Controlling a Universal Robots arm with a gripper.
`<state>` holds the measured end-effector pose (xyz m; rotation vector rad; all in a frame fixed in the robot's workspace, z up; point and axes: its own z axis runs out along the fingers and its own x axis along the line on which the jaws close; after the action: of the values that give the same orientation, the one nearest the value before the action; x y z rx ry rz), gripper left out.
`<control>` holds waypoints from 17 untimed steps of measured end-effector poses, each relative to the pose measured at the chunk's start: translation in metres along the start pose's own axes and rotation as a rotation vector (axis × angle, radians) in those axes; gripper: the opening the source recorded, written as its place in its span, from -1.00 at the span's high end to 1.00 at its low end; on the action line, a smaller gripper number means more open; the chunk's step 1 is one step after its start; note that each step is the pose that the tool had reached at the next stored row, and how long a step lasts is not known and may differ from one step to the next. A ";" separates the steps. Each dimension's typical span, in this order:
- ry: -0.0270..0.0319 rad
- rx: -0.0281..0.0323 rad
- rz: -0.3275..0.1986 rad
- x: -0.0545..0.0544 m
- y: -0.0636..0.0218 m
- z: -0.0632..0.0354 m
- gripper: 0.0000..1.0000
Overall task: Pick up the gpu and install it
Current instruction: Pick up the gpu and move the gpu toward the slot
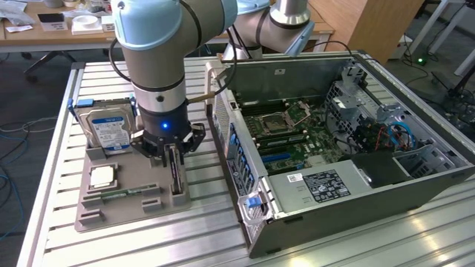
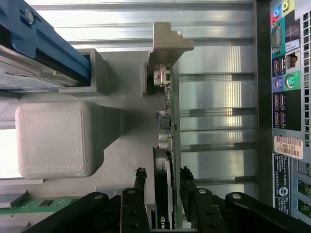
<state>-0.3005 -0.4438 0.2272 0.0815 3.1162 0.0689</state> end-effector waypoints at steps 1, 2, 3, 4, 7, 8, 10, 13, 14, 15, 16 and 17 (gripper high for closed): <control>-0.0001 0.0000 0.000 0.000 0.0000 0.0000 0.17; -0.0001 -0.0001 0.000 0.000 -0.0001 0.0000 0.17; 0.0000 0.0000 0.000 0.000 -0.0002 0.0000 0.17; -0.0001 0.0000 0.000 0.000 -0.0002 0.0000 0.17; -0.0001 0.0000 0.000 0.001 -0.0002 0.0000 0.17; -0.0001 0.0000 0.000 0.001 -0.0002 0.0000 0.17; -0.0002 -0.0001 0.000 0.001 -0.0002 0.0000 0.17; -0.0001 -0.0001 0.000 0.001 -0.0001 0.0000 0.17; -0.0001 -0.0001 0.000 0.001 -0.0002 0.0000 0.17; 0.0001 -0.0001 0.000 0.001 -0.0001 0.0000 0.33; -0.0001 0.0000 0.000 0.001 -0.0002 0.0000 0.47; -0.0001 -0.0001 0.000 0.001 -0.0002 0.0000 0.47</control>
<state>-0.3012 -0.4439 0.2272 0.0815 3.1161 0.0689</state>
